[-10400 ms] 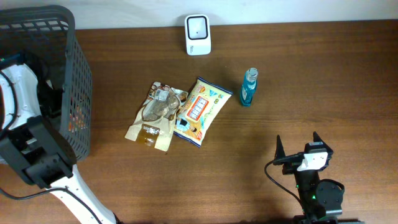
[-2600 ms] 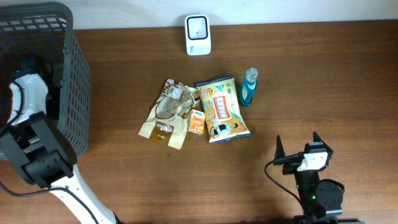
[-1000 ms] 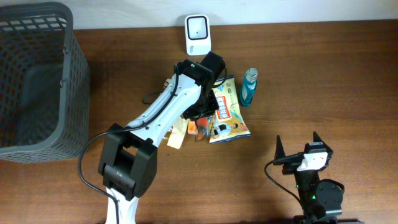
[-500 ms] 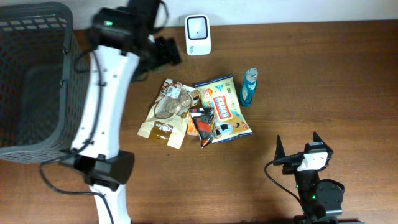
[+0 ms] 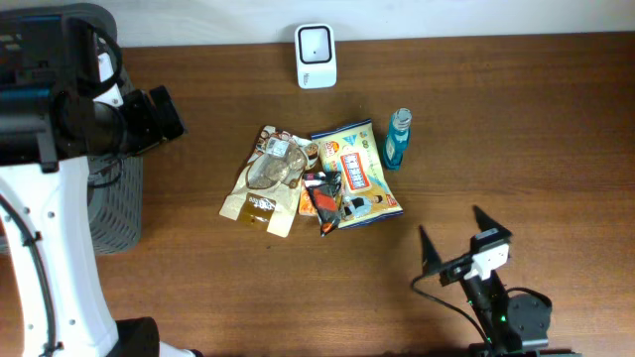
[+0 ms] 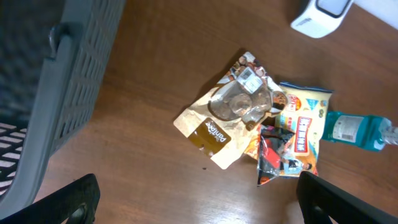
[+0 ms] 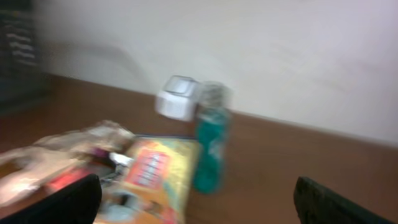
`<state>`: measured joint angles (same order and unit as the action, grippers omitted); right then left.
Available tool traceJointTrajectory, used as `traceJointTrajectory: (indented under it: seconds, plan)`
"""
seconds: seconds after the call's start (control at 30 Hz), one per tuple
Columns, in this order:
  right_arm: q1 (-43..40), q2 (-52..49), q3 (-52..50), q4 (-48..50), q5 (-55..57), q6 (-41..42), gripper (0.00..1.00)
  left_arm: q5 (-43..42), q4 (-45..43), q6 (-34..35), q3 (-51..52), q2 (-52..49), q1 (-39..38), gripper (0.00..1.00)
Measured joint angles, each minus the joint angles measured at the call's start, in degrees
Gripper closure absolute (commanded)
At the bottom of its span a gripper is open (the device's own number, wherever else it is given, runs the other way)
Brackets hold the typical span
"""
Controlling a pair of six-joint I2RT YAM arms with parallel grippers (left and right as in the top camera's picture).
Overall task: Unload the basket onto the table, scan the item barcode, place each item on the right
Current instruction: 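Reach the right gripper to the teal bottle and grasp its neck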
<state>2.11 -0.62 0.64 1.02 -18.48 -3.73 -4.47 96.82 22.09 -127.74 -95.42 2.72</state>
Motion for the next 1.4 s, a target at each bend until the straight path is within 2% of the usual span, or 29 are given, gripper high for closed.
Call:
traceJointTrajectory:
  seconds: [0.13,0.17,0.23,0.3,0.4,0.5,0.63,0.73,0.77,0.83,0.93,0.97,1.03,1.27,1.4]
  plan:
    - [0.0,0.09,-0.02,15.26,-16.24,1.2,0.01,0.02,-0.09,0.07,0.44,-0.22,0.09,0.01]
    - [0.0,0.02,-0.02,16.76,-17.25,1.92,0.02,0.04,-0.13,0.11,0.44,-0.22,0.11,0.01]
    - [0.0,0.04,0.68,17.44,-19.26,3.19,0.01,0.0,-0.11,0.22,0.44,-0.22,0.09,0.01]
    - [-0.13,-1.46,4.31,11.23,-20.46,3.91,0.01,0.04,-0.17,0.22,0.44,-0.22,0.09,0.01]
    - [-1.9,-12.63,16.72,-0.59,-21.09,3.63,0.02,0.04,-0.33,0.22,0.48,-0.22,0.09,0.01]
    - [-2.89,-30.25,31.47,-9.35,-22.67,3.87,0.02,0.07,-0.15,0.22,0.52,-0.28,0.09,0.01]
    - [-2.95,-45.7,40.59,-6.51,-32.96,5.09,0.02,0.15,-0.2,0.22,0.57,-0.37,0.09,0.01]
    - [-2.93,-54.4,41.4,-3.56,-36.17,11.21,0.02,0.2,-0.11,0.22,0.59,-0.37,0.09,0.01]
    - [-2.93,-58.84,41.9,-4.44,-35.65,13.73,0.02,0.2,-0.2,0.22,0.59,-0.39,0.09,0.01]
    - [-2.95,-65.22,47.32,-15.26,-29.4,15.76,0.02,0.17,-0.13,0.22,0.63,-0.37,0.09,0.01]
    - [-2.99,-75.52,64.32,-37.16,-15.65,15.69,0.02,0.22,-0.2,0.22,0.68,-0.37,0.09,0.01]
    - [-2.97,-78.34,68.78,-40.3,-12.83,15.67,0.02,0.22,-0.15,0.22,0.68,-0.37,0.09,0.01]
    - [-2.84,-83.23,74.75,-40.11,-9.79,15.85,0.02,0.2,-0.2,0.22,0.68,-0.37,0.09,0.01]
    - [-1.09,-89.05,75.54,-33.75,-7.96,16.02,0.03,0.2,-0.15,0.22,0.68,-0.37,0.09,0.01]
    - [6.45,-91.27,75.56,-35.47,4.2,15.98,0.02,0.2,-0.15,0.22,0.68,-0.37,0.09,0.01]
